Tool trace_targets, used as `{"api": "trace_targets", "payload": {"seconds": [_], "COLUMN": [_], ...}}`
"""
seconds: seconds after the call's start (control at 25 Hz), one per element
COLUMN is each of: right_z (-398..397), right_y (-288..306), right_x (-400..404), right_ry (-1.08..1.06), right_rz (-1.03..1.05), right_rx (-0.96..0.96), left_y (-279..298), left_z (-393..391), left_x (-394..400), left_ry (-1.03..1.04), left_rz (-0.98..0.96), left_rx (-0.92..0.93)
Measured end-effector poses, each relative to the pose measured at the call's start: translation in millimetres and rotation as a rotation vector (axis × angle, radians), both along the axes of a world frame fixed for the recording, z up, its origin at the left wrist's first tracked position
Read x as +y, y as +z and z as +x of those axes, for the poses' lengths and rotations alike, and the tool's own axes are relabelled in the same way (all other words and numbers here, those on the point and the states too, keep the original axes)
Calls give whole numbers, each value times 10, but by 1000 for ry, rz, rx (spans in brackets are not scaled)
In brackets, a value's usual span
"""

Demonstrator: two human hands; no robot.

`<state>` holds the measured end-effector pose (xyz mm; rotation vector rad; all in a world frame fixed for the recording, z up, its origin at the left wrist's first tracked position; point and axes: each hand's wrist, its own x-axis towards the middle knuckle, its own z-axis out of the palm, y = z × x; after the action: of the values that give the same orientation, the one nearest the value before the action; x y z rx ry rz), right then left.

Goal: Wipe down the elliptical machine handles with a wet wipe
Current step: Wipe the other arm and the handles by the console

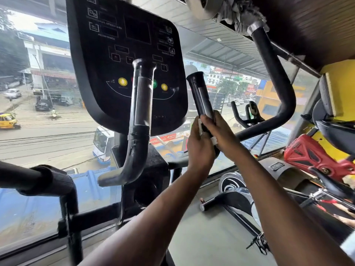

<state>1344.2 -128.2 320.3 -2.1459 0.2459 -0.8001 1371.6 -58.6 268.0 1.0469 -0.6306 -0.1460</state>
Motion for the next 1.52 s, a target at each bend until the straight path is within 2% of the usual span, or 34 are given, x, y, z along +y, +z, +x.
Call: {"api": "trace_targets", "payload": {"seconds": [0.2, 0.32, 0.4, 0.56, 0.68, 0.8, 0.92, 1.12, 1.2, 1.28, 1.36, 1.44, 1.52], "right_z": [139, 151, 150, 136, 161, 157, 156, 160, 155, 149, 148, 148, 144], "right_y": [-166, -249, -278, -312, -346, -355, -363, -366, -373, -373, -390, -386, -383], "right_x": [-72, -59, -58, -57, -94, -84, -71, -56, -55, -63, -64, -41, -32], "right_ry": [-28, -46, -47, -52, -49, -37, -17, -10, -12, -16, -33, -50, -44], "right_rz": [-78, -127, -131, -111, -78, -66, -42, -36, -45, -52, -75, -92, -85], "right_rx": [-177, -270, -310, -335, -356, -378, -387, -400, -404, -414, -411, -425, -443], "left_y": [-578, -860, -958, -714, -700, -818, -912, -1151, -1027, -840, -749, -846, -1027], "left_z": [-107, 75, 233, 1, -178, 17, 291, 790, 703, 379, 98, 97, 334], "left_x": [-146, -178, -187, -145, -194, -262, -346, -429, -411, -390, -362, -367, -418], "left_ry": [164, 219, 193, 81, 143, 234, 238, 183, 150, 118, 185, 281, 300], "left_rz": [132, 293, 343, 85, 9, 94, 175, 344, 326, 219, 155, 106, 137], "left_rx": [-395, -525, -473, -246, -245, -319, -316, -120, -70, -110, -173, -304, -340]}}
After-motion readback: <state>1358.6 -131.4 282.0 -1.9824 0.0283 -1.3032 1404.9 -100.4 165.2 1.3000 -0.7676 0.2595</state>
